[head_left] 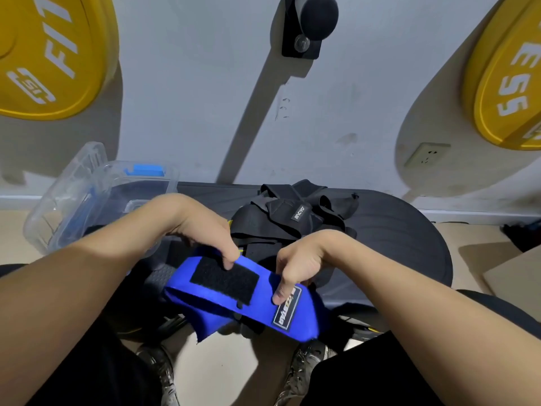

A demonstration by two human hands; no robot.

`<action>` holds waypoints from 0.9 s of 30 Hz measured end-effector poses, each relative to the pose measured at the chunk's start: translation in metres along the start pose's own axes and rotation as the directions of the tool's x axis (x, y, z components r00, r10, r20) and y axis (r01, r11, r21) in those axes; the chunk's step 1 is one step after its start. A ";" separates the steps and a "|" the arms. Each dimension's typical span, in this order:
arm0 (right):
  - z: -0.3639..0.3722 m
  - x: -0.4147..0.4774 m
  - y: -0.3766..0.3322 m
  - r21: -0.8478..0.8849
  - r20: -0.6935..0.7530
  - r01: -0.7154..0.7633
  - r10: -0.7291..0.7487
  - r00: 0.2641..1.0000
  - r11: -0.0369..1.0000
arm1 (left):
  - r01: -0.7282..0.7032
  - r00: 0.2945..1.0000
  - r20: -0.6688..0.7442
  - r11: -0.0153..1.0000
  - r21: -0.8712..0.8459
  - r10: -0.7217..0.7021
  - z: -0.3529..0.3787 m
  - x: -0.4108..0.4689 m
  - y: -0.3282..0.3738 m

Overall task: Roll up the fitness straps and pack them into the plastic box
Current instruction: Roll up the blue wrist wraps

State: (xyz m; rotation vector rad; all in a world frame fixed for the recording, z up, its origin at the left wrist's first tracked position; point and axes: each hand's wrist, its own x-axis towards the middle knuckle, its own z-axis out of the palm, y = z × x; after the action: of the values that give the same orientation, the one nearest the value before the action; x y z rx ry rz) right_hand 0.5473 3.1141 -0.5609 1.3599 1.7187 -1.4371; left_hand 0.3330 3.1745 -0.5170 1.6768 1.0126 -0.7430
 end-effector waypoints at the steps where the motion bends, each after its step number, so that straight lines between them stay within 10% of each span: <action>1: -0.002 -0.001 0.000 0.037 -0.013 0.002 -0.001 1.000 0.999 | 0.050 0.998 0.023 0.999 0.010 -0.050 0.003 0.002 0.001; 9: 0.000 0.001 -0.006 0.131 -0.160 0.275 -0.253 0.954 0.953 | -0.148 0.983 -0.108 0.989 0.028 0.151 0.028 0.030 0.003; 18: 0.001 -0.008 -0.005 0.074 0.024 0.115 -0.117 0.993 0.991 | -0.001 0.955 0.296 0.997 0.074 -0.021 0.033 0.033 -0.007; 23: 0.001 0.002 -0.010 0.217 -0.287 0.273 -0.206 0.936 0.937 | -0.212 0.977 0.005 0.975 -0.068 0.213 0.038 0.047 -0.007; 27: -0.016 0.009 0.018 0.021 -0.485 -0.025 0.032 0.874 0.999 | -0.145 0.985 -0.103 0.988 -0.051 0.139 0.038 0.054 -0.015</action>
State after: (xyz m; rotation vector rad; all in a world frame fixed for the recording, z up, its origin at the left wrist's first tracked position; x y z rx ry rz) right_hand 0.5639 3.1312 -0.5708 1.8662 1.9765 -1.1506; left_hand 0.3443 3.1558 -0.5810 1.7286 0.9619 -0.5361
